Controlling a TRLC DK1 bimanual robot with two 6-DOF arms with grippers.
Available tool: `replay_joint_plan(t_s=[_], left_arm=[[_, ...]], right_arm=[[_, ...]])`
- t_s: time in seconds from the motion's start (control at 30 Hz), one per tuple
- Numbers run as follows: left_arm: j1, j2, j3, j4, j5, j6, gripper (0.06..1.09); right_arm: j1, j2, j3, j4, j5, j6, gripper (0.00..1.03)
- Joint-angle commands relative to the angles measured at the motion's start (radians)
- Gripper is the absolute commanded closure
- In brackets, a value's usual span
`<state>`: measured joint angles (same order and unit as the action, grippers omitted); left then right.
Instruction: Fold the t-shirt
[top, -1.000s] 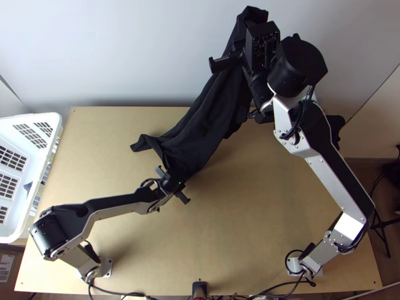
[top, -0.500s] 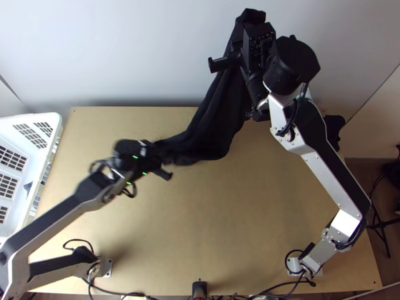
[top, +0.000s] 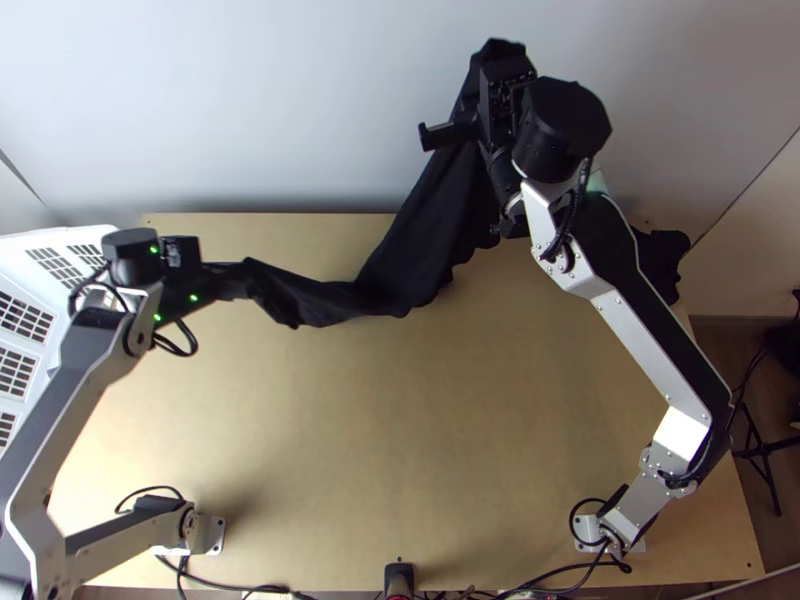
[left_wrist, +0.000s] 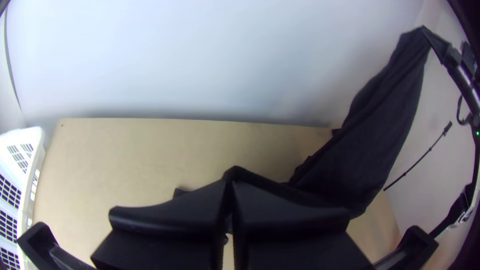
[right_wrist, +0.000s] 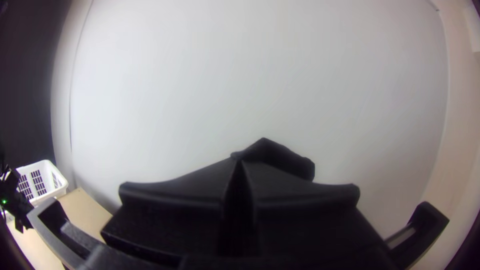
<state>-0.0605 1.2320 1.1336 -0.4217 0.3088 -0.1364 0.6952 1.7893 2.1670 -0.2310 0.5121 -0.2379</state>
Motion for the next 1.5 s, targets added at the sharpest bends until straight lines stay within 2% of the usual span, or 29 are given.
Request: replay_joint_plan(t_s=[0.0,0.13,0.3,0.43,0.6,0.63,0.67,0.7,0.73,0.77,0.8,0.93,1.07,1.3,1.47], left_arm=[[0.194,0.150,-0.011,-0.023,0.099,-0.012,1.05],[0.235,0.304,-0.021,-0.014,0.099,-0.017,1.05],[0.287,0.442,0.026,0.101,0.095,-0.100,1.05],[0.301,0.560,0.126,0.095,0.012,-0.147,1.05],[0.283,0.646,0.173,0.086,-0.034,-0.181,1.05],[0.275,0.656,0.175,0.078,-0.034,-0.183,0.99],[0.264,0.661,0.175,0.070,-0.034,-0.183,0.80],[0.249,0.661,0.180,0.044,-0.034,-0.177,0.52],[0.243,0.656,0.181,0.020,-0.034,-0.175,0.30],[0.235,0.644,0.180,0.001,-0.028,-0.175,0.19],[0.228,0.629,0.176,-0.014,-0.008,-0.177,0.16],[0.189,0.577,0.152,-0.131,0.096,-0.170,0.14],[0.159,0.463,0.092,-0.175,0.125,-0.160,0.13],[0.151,0.244,-0.001,-0.210,0.125,-0.109,0.13],[0.053,0.146,-0.120,-0.242,0.125,-0.097,0.13]], right_arm=[[-0.022,-0.019,-0.064,-0.008,-0.004,0.026,1.00],[-0.022,-0.019,-0.076,-0.008,-0.007,0.026,1.00],[-0.023,-0.016,-0.101,-0.008,-0.011,0.025,1.00],[-0.031,-0.008,-0.121,-0.004,-0.017,0.025,1.00],[-0.034,0.004,-0.136,0.002,-0.018,0.032,1.00],[-0.033,0.004,-0.141,0.002,-0.020,0.032,1.00],[-0.031,0.004,-0.148,0.004,-0.020,0.032,1.00],[-0.029,0.004,-0.153,0.005,-0.020,0.032,1.00],[-0.026,0.004,-0.159,0.005,-0.020,0.032,1.00],[-0.026,0.004,-0.164,0.007,-0.020,0.032,1.00],[-0.026,0.004,-0.168,0.007,-0.020,0.032,1.00],[-0.022,0.001,-0.190,0.007,-0.020,0.035,1.00],[-0.020,-0.001,-0.191,0.009,-0.021,0.035,1.00],[-0.017,0.004,-0.184,0.019,-0.021,0.035,1.00],[-0.017,0.010,-0.173,0.025,-0.021,0.035,1.00]])
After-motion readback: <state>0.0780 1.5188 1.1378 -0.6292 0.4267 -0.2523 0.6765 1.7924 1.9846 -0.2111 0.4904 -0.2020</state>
